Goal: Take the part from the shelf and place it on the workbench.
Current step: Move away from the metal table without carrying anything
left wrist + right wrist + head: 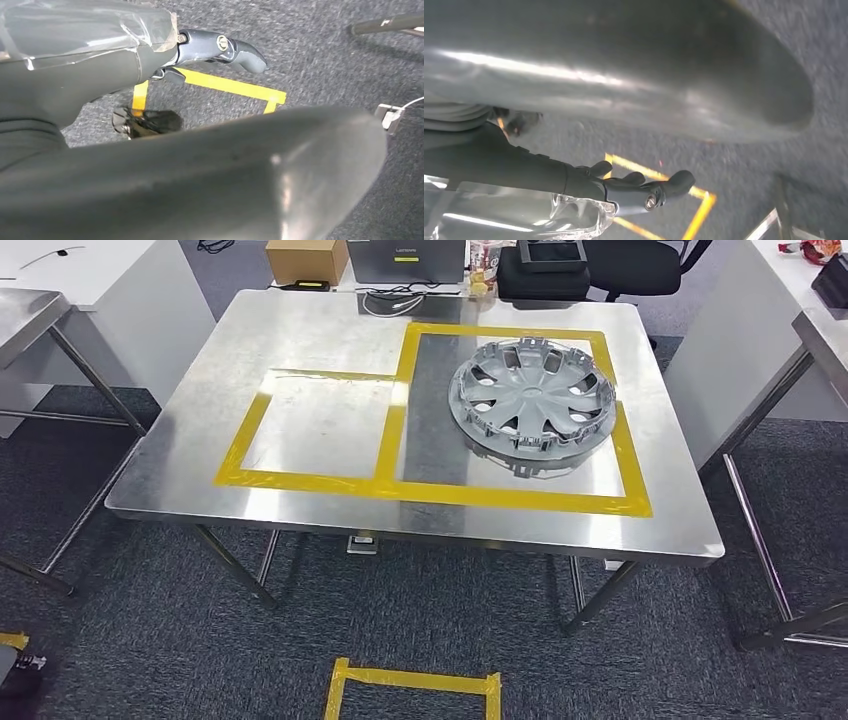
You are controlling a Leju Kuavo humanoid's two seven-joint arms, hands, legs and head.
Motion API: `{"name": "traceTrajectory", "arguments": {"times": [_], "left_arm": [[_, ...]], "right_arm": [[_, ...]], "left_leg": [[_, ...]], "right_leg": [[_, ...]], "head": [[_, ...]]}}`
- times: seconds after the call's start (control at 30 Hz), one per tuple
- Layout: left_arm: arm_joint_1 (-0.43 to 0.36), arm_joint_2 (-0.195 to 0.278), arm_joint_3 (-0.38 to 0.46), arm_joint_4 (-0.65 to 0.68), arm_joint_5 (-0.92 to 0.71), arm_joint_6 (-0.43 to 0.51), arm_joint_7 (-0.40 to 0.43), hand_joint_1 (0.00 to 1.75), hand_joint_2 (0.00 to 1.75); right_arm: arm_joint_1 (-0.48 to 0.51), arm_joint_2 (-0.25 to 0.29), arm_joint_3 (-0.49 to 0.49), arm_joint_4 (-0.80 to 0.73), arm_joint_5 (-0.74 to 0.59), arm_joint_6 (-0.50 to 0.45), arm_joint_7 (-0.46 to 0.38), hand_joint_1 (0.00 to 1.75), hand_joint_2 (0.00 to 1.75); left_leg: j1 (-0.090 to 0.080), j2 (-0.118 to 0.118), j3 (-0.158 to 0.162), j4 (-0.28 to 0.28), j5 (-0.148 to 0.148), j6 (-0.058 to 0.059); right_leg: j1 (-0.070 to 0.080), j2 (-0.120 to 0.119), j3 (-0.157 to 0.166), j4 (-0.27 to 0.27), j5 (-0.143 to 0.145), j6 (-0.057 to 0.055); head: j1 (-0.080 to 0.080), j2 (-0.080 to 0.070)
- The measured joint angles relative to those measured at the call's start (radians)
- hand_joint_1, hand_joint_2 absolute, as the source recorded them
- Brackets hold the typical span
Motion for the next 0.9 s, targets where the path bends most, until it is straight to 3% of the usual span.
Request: {"name": "traceTrajectory", "arguments": {"times": [0.07,0.17,0.23,0.3,0.33,0.4,0.43,0.47,0.53,0.57,0.6,0.63,0.7,0.73,0.77,0.83,0.87,0.9], "left_arm": [[-0.007,0.001,-0.001,0.003,-0.023,-0.004,-0.012,0.0,0.0],[-0.016,0.004,-0.002,0.017,-0.073,0.003,-0.034,0.0,0.0],[-0.026,0.013,-0.004,0.05,-0.108,0.023,-0.052,0.0,0.0],[-0.033,0.025,-0.006,0.094,-0.133,0.042,-0.068,0.0,0.0],[-0.034,0.031,-0.007,0.111,-0.14,0.046,-0.072,0.0,0.0],[-0.035,0.037,-0.008,0.134,-0.146,0.05,-0.076,0.0,0.0],[-0.036,0.04,-0.008,0.143,-0.147,0.05,-0.077,0.0,0.0],[-0.036,0.042,-0.008,0.15,-0.15,0.05,-0.078,0.0,0.0],[-0.038,0.047,-0.007,0.163,-0.159,0.051,-0.073,0.0,0.0],[-0.039,0.05,-0.007,0.169,-0.165,0.057,-0.061,0.0,0.0],[-0.041,0.054,-0.007,0.177,-0.167,0.071,-0.039,0.0,0.0],[-0.043,0.06,-0.007,0.186,-0.166,0.091,-0.012,0.0,0.0],[-0.046,0.072,-0.006,0.205,-0.153,0.127,0.034,0.0,0.87],[-0.046,0.076,-0.005,0.213,-0.148,0.136,0.045,0.0,1.31],[-0.046,0.081,-0.004,0.22,-0.147,0.14,0.052,0.0,1.75],[-0.045,0.09,-0.011,0.234,-0.15,0.149,0.067,0.0,1.75],[-0.043,0.096,-0.02,0.243,-0.148,0.157,0.076,0.0,1.31],[-0.04,0.102,-0.033,0.254,-0.142,0.166,0.085,0.0,0.87]], "right_arm": [[-0.022,-0.007,-0.025,0.055,0.029,0.093,0.037,0.0,0.0],[-0.041,-0.049,-0.036,0.235,0.046,0.174,0.152,0.0,0.0],[-0.052,-0.098,-0.033,0.402,0.048,0.148,0.203,0.0,0.0],[-0.067,-0.15,-0.024,0.571,0.048,0.107,0.227,0.0,0.0],[-0.073,-0.17,-0.019,0.637,0.048,0.094,0.234,0.0,0.0],[-0.082,-0.195,-0.014,0.725,0.048,0.083,0.239,0.0,0.0],[-0.085,-0.205,-0.012,0.758,0.048,0.081,0.241,0.0,0.0],[-0.088,-0.214,-0.01,0.786,0.048,0.079,0.241,0.0,0.44],[-0.097,-0.239,-0.004,0.853,0.048,0.072,0.241,0.0,1.31],[-0.103,-0.252,0.0,0.886,0.048,0.063,0.242,0.0,1.75],[-0.109,-0.265,0.004,0.924,0.048,0.049,0.245,0.0,1.75],[-0.115,-0.277,0.008,0.961,0.048,0.032,0.25,0.0,1.75],[-0.123,-0.298,0.012,1.028,0.048,0.002,0.261,0.0,1.75],[-0.126,-0.306,0.014,1.054,0.048,-0.006,0.263,0.0,1.75],[-0.129,-0.314,0.015,1.076,0.048,-0.011,0.265,0.0,1.75],[-0.132,-0.326,0.024,1.11,0.042,-0.025,0.272,0.0,1.75],[-0.132,-0.33,0.034,1.122,0.032,-0.034,0.276,0.0,1.31],[-0.132,-0.334,0.048,1.131,0.019,-0.043,0.28,0.0,0.87]], "left_leg": [[-0.007,-0.001,0.066,-0.107,-0.003,0.015],[-0.013,0.003,0.062,-0.138,0.015,0.029],[-0.01,0.007,0.043,-0.155,0.046,0.04],[-0.01,0.011,0.014,-0.16,0.074,0.045],[-0.011,0.013,-0.003,-0.159,0.086,0.045],[-0.012,0.016,-0.03,-0.155,0.106,0.043],[-0.011,0.017,-0.043,-0.152,0.115,0.042],[-0.011,0.017,-0.055,-0.147,0.122,0.039],[-0.011,0.016,-0.09,-0.124,0.135,0.031],[-0.011,0.016,-0.105,-0.112,0.14,0.025],[-0.012,0.017,-0.117,-0.1,0.143,0.019],[-0.011,0.017,-0.123,-0.094,0.148,0.013],[-0.006,0.017,-0.127,-0.09,0.156,0.001],[-0.004,0.016,-0.131,-0.083,0.147,-0.005],[-0.001,0.014,-0.141,-0.058,0.12,-0.011],[0.003,0.012,-0.176,0.049,0.028,-0.023],[0.004,0.011,-0.195,0.117,-0.013,-0.027],[0.005,0.011,-0.204,0.168,-0.033,-0.029]], "right_leg": [[-0.001,0.0,-0.008,-0.003,0.018,0.011],[-0.005,-0.002,-0.011,-0.013,0.04,0.029],[-0.006,-0.001,-0.029,0.022,0.001,0.027],[-0.007,0.001,-0.067,0.138,-0.093,0.018],[-0.008,0.001,-0.083,0.206,-0.127,0.021],[-0.011,0.001,-0.092,0.289,-0.146,0.034],[-0.013,0.001,-0.076,0.29,-0.129,0.046],[-0.016,0.0,-0.048,0.264,-0.107,0.056],[-0.02,0.0,0.055,0.128,-0.08,0.069],[-0.018,0.001,0.1,0.059,-0.087,0.063],[-0.016,0.002,0.13,0.005,-0.1,0.052],[-0.011,0.002,0.139,-0.019,-0.113,0.039],[-0.009,0.001,0.126,-0.021,-0.108,0.016],[-0.01,-0.001,0.121,-0.02,-0.102,0.006],[-0.012,-0.002,0.115,-0.021,-0.093,-0.002],[-0.012,-0.003,0.099,-0.02,-0.078,-0.01],[-0.011,-0.003,0.09,-0.02,-0.072,-0.01],[-0.01,-0.003,0.083,-0.019,-0.066,-0.01]], "head": [[0.0,0.0],[0.0,0.0],[0.003,0.0],[0.006,0.0],[0.008,0.0],[0.008,0.0],[0.008,0.0],[0.008,0.0],[0.008,0.0],[0.008,0.0],[0.008,0.0],[0.007,0.0],[0.007,0.0],[0.007,0.0],[0.007,0.0],[0.006,0.0],[0.006,0.0],[0.006,0.0]]}}
